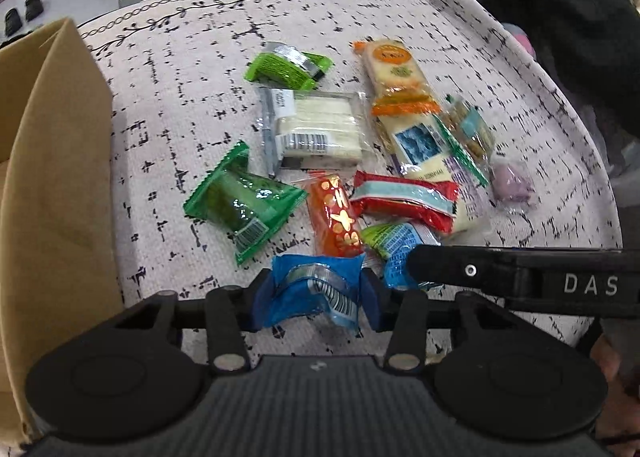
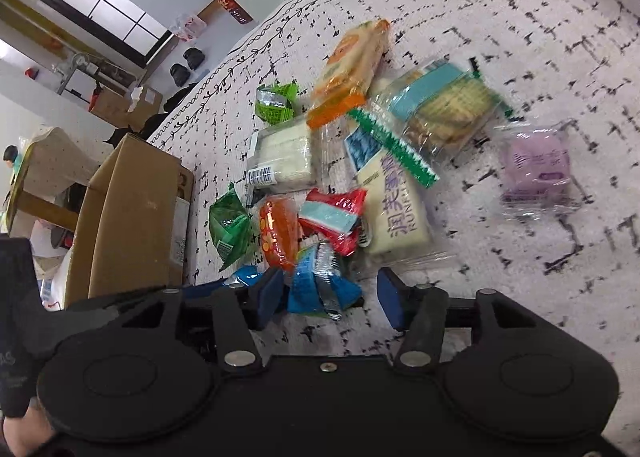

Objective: Organize snacks
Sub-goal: 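Carry the blue packet with the left gripper over the box and release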

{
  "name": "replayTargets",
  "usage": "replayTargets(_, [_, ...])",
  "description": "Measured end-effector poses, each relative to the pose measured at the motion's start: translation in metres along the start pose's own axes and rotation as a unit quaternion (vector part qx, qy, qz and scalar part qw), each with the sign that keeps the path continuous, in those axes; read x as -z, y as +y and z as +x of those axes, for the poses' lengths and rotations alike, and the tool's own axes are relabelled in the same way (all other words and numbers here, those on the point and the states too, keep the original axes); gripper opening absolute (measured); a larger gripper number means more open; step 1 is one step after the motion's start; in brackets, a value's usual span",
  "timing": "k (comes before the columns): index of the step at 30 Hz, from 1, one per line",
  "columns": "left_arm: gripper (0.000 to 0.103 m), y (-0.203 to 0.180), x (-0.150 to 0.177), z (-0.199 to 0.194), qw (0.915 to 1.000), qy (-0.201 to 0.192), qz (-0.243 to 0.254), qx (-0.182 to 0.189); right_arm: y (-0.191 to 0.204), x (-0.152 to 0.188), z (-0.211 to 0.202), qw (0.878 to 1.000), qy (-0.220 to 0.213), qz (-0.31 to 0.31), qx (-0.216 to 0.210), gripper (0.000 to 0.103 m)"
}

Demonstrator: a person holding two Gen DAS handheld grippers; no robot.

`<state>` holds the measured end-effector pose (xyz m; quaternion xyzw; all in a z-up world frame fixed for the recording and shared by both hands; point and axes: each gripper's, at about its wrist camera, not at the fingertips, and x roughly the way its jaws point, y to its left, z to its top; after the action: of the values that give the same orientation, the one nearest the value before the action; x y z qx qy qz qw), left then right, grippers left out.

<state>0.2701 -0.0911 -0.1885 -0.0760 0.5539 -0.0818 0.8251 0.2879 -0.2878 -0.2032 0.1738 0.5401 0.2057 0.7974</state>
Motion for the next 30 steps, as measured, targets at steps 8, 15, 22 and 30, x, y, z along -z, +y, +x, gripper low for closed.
replayTargets(8, [0.040, 0.000, 0.004, -0.007, 0.9999, -0.009, -0.008, -0.003, 0.005, 0.003, -0.007, 1.000, -0.013, -0.002, -0.013, 0.024])
replayTargets(15, [0.040, -0.001, 0.007, -0.029, 0.9994, -0.033, -0.005, -0.010, 0.011, 0.009, -0.033, 0.999, -0.039, -0.010, -0.016, 0.022])
replayTargets(22, [0.040, -0.001, 0.005, -0.054, 0.9977, -0.066, -0.003, -0.011, 0.028, 0.009, -0.055, 0.997, -0.069, -0.027, -0.018, 0.021])
replayTargets(30, [0.040, 0.006, 0.009, -0.086, 0.9941, -0.106, -0.014, -0.019, 0.051, 0.012, -0.069, 0.994, -0.095, -0.050, -0.012, 0.021])
